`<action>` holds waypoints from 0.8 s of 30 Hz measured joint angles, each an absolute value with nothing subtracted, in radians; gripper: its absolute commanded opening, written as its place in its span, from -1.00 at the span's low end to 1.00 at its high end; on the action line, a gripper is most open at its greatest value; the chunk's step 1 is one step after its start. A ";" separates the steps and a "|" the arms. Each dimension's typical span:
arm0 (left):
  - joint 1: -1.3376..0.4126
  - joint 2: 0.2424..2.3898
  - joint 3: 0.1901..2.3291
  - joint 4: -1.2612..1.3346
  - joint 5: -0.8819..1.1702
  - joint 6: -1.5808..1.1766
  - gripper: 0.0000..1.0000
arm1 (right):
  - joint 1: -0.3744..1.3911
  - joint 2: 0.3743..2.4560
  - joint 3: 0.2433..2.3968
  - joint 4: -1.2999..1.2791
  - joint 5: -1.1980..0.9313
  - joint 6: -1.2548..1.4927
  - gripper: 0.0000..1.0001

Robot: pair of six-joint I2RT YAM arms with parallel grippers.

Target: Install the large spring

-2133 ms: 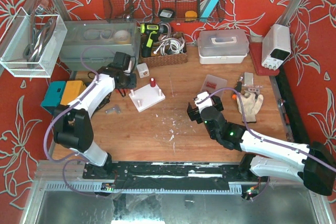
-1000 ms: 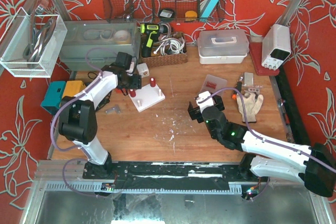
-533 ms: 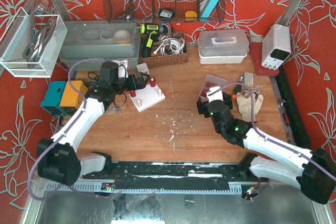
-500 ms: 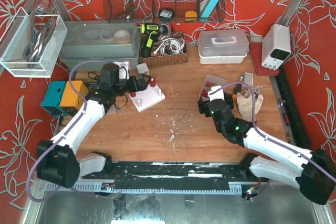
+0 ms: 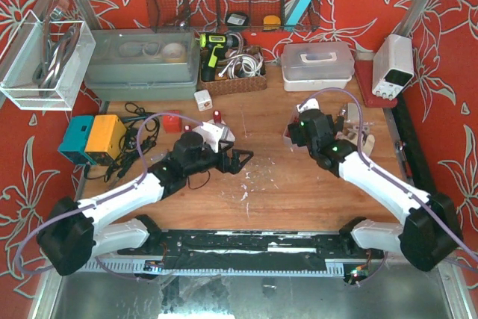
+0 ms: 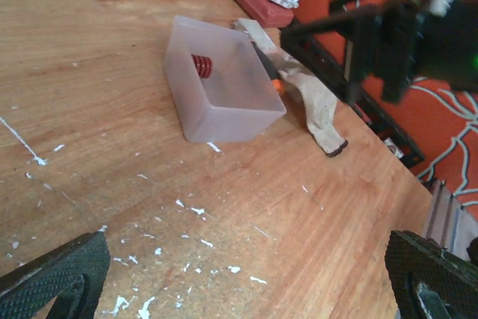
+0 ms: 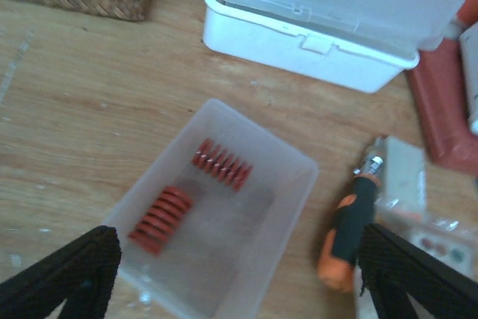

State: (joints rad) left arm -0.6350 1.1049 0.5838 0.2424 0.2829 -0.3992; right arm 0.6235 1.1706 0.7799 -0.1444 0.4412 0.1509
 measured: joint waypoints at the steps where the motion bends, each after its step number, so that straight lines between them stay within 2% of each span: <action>1: -0.648 1.098 0.563 0.270 0.276 -0.392 1.00 | 0.609 1.196 0.808 -0.161 0.441 0.135 0.65; 4: -0.662 1.072 0.485 0.353 0.256 -0.377 1.00 | 0.575 1.282 0.893 -0.202 0.438 0.082 0.46; 9: -0.663 1.065 0.416 0.403 0.233 -0.349 1.00 | 0.532 1.412 1.002 -0.237 0.401 -0.002 -0.01; 11: -0.663 1.065 0.417 0.414 0.228 -0.338 1.00 | 0.514 1.464 1.042 -0.257 0.383 -0.029 -0.12; 24: -0.669 0.982 0.411 0.430 0.163 -0.314 1.00 | 0.402 1.800 1.250 -0.342 0.284 -0.163 -0.21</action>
